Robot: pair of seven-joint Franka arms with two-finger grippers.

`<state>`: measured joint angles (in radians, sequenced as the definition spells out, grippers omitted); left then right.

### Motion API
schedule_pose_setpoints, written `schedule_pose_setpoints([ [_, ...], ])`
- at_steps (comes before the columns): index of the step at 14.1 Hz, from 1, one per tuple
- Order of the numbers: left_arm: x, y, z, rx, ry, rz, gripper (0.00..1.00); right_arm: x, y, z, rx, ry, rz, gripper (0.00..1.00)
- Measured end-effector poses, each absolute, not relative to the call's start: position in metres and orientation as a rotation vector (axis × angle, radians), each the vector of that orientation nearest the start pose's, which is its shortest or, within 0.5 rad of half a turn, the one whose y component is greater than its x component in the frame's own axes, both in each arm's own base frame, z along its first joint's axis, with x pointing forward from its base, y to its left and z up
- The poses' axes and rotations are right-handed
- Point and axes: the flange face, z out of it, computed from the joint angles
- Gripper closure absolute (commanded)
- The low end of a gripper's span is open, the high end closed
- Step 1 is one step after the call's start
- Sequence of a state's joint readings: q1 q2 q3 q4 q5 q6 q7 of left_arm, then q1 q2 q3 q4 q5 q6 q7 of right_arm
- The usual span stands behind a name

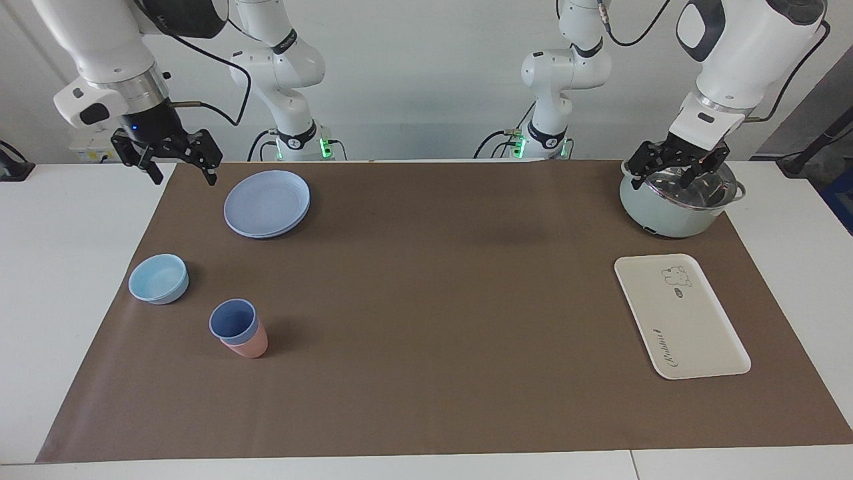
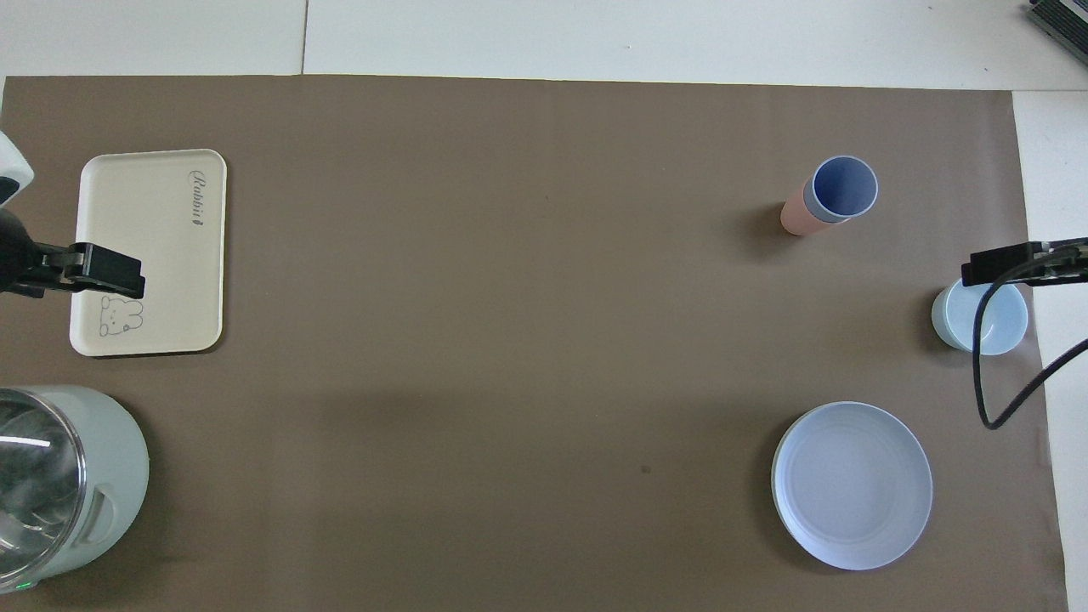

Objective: Place cup on tray
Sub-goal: 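Raise the right gripper from rest toward the blue cup, then reach the open right gripper around the blue cup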

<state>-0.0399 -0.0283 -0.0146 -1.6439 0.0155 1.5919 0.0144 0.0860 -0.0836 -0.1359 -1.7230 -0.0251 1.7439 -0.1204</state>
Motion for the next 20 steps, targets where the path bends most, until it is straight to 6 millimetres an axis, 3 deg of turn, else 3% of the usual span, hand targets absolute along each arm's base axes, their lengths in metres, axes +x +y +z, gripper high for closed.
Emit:
schedule_pose_setpoints([
  [3,0.546,-0.028,0.607,-3.123,0.108,0.037,0.0,0.551,-0.048,0.578,-3.099,-0.617,-0.35,0.0],
  [8,0.545,-0.028,0.607,-3.123,0.107,0.037,0.0,0.559,-0.118,0.502,-2.759,-0.968,-0.644,0.0],
  [10,0.545,-0.028,0.607,-3.123,0.107,0.038,0.0,0.575,-0.136,0.453,-2.611,-0.976,-0.815,0.0],
  [13,0.545,-0.028,0.607,-3.123,0.107,0.038,0.0,0.591,-0.136,0.388,-2.517,-0.816,-0.889,0.0],
  [20,0.545,-0.028,0.607,-3.123,0.107,0.038,0.0,0.608,-0.13,0.322,-2.389,-0.71,-1.029,0.0],
])
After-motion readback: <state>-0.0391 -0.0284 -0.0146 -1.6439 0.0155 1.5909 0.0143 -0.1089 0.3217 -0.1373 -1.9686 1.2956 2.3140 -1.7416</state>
